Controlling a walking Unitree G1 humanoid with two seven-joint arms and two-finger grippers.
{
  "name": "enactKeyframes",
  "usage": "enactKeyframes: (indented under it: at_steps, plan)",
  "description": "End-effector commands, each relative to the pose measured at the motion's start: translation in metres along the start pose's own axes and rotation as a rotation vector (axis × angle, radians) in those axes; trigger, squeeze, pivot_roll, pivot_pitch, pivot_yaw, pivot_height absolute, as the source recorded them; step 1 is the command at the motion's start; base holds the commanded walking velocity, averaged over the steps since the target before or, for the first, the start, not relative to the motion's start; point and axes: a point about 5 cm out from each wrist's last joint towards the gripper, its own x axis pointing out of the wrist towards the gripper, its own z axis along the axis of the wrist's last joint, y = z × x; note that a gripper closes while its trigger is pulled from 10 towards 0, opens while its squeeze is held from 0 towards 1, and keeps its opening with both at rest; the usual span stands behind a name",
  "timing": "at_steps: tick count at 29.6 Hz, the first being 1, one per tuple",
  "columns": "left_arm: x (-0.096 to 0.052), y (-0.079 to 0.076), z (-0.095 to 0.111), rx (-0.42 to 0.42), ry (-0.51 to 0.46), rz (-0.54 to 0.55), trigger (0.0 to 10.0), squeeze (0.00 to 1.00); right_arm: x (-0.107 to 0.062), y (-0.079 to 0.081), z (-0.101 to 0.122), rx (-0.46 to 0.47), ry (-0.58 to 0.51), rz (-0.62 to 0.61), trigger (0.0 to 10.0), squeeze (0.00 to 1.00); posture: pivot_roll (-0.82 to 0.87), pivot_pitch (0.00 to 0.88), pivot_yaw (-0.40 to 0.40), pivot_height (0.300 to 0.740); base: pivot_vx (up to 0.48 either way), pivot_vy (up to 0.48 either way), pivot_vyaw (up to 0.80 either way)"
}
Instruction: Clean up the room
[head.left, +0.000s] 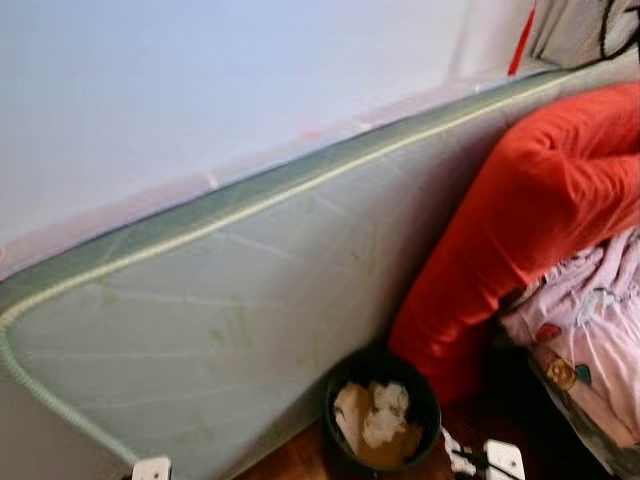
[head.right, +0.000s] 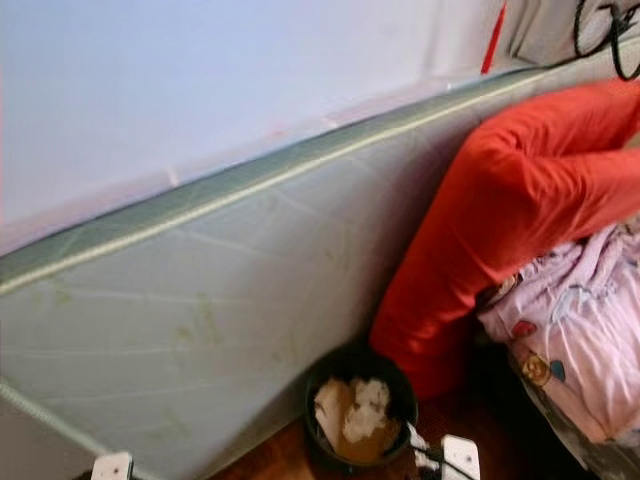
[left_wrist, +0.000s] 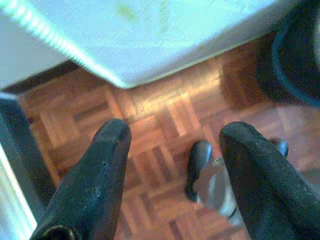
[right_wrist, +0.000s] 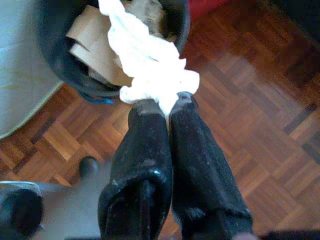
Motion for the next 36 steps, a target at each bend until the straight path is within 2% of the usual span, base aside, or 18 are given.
enactKeyframes:
  at_steps: [1,11,21,30,36]
  plan:
    - [0.000,-0.002,-0.003,0.007,0.017,-0.006,10.0,0.00,0.000,-0.003,0.001,0.004,-0.002,-0.006,10.0,0.00,0.10,0.000,-0.015,0.740,0.311,0.000,0.00]
    - [0.000,-0.003,-0.003,-0.010,0.010,-0.010,10.0,0.00,0.000,-0.003,0.003,-0.048,0.000,0.020,10.0,0.00,0.11,0.000,-0.022,0.740,0.114,0.000,0.00]
    - [-0.001,-0.001,-0.002,-0.025,-0.011,-0.013,10.0,0.00,-0.001,0.001,0.011,-0.111,-0.066,0.103,10.0,0.00,0.12,0.000,-0.019,0.740,0.000,0.000,0.00]
    - [-0.002,0.003,-0.002,-0.025,-0.037,-0.022,10.0,0.00,-0.004,0.000,0.012,-0.083,-0.145,0.105,10.0,0.00,0.16,0.000,-0.021,0.740,0.000,0.000,0.00]
    - [-0.002,0.003,-0.002,-0.025,-0.037,-0.022,10.0,0.00,-0.004,0.000,0.012,-0.083,-0.145,0.105,10.0,0.00,0.16,0.000,-0.021,0.740,0.000,0.000,0.00]
